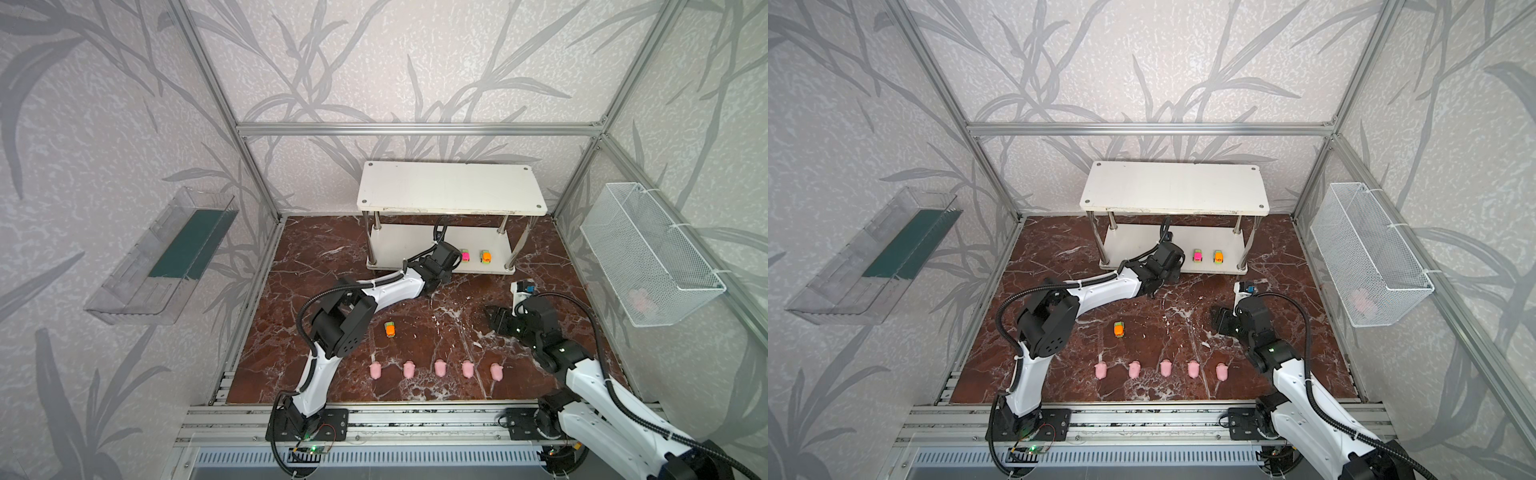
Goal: Place and organize the plastic toys onto the shelf
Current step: 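Carry the truck toward the lower shelf with the left gripper while the right draws back, then lower the flatbed truck onto the lower shelf and open the left gripper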
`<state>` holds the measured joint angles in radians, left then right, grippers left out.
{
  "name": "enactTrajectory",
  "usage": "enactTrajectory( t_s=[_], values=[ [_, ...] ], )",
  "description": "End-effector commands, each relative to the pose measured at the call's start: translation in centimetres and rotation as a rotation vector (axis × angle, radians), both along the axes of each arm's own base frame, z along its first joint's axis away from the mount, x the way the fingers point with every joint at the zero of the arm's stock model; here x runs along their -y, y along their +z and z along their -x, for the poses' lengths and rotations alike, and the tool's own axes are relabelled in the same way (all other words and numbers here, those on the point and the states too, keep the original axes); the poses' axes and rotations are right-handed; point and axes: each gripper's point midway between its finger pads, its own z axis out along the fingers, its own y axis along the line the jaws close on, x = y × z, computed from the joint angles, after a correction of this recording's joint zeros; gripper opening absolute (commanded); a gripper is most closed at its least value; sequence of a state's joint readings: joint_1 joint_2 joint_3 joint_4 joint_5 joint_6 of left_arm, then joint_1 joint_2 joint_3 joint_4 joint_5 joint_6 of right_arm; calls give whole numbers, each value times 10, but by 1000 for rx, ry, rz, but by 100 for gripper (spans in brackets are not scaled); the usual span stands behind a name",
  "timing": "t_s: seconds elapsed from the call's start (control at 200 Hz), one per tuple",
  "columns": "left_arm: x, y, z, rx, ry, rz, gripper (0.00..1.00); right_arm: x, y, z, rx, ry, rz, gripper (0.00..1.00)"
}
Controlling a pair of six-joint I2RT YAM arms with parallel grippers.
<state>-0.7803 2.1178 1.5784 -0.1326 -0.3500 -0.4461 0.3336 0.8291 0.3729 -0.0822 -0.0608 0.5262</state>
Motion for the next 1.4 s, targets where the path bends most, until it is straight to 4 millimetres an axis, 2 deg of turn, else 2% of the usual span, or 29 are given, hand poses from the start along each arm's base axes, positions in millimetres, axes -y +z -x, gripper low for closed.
enactTrajectory(
  t_s=[0.0, 0.23, 0.65, 0.875, 1.155, 1.394],
  values=[
    [-3, 4, -10, 27, 39, 22, 21, 0, -2, -2, 0, 2, 4, 65],
    [-8, 9, -20, 42, 66, 42, 21, -2, -6, -4, -14, 10, 3, 65],
    [-19, -5, -32, 11, 96, 57, 23, -8, -11, -6, -31, 23, -20, 65],
    [-19, -7, -32, 8, 92, 58, 33, -9, -13, -7, -35, 24, -25, 65],
    [-19, 2, -31, 19, 88, 69, 41, -10, -16, -6, -44, 29, -29, 65],
    [-13, 24, -23, 52, 40, 104, 47, -11, -17, -6, -44, 31, -34, 65]
  ],
)
